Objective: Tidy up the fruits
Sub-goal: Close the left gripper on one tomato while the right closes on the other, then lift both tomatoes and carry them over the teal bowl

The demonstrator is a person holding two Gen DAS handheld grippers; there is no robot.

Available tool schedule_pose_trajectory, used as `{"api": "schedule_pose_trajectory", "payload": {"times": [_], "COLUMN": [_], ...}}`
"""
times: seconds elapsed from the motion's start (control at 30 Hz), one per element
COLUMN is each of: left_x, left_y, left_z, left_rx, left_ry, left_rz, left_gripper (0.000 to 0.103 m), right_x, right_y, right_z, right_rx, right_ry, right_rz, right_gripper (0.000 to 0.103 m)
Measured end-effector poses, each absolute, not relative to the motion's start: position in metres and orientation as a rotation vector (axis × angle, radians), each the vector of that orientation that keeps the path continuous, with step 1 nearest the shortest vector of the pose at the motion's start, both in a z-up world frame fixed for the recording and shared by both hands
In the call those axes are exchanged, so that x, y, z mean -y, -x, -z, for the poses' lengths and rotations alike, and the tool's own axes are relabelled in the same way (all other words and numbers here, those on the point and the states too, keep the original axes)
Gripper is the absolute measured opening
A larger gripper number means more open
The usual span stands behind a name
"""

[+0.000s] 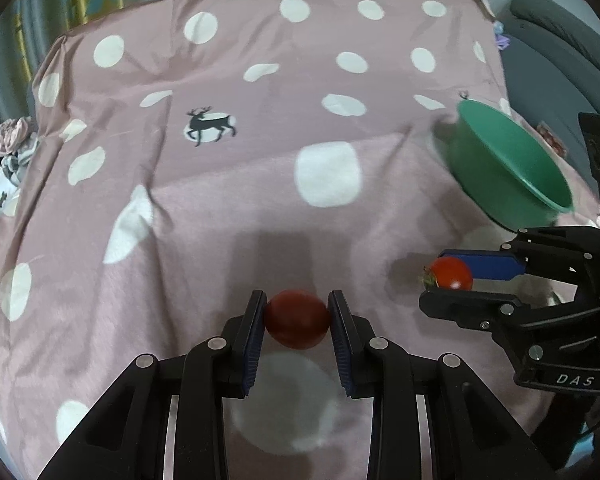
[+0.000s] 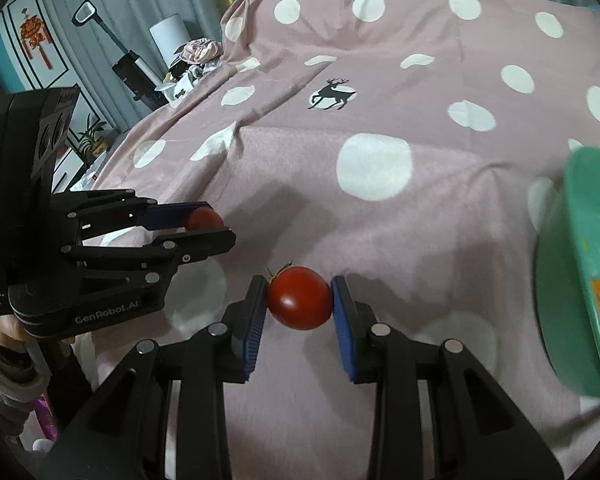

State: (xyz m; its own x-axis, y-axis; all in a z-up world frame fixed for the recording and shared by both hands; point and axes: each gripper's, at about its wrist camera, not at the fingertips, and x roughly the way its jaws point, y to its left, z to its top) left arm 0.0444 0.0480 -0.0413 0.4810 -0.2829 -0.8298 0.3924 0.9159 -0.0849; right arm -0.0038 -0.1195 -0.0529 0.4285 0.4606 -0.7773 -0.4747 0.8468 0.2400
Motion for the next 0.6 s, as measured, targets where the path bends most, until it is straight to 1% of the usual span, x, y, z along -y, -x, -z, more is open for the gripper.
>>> {"api": "schedule_pose_trajectory", "payload": {"times": [0.37,0.6], "left_x": [-0.02,-0.043], "left_y": [-0.012,-0.012], "left_z": [0.028,0.028], "left_rx": [-0.958,-0.97], "left_ry": [-0.12,-0.076], "left_rz": [0.46,0.4], "left_gripper": [0.032,0.032], "right_x": [0.16,0.157], "right_y": [0.032,0.034], "right_z": [0.044,0.045], "right_rx": [-0.929,-0.922], "right_ry": [-0.025,-0.016], "right_rz": [-0.521,-0.538], "right_gripper": [0.033,0.033]}}
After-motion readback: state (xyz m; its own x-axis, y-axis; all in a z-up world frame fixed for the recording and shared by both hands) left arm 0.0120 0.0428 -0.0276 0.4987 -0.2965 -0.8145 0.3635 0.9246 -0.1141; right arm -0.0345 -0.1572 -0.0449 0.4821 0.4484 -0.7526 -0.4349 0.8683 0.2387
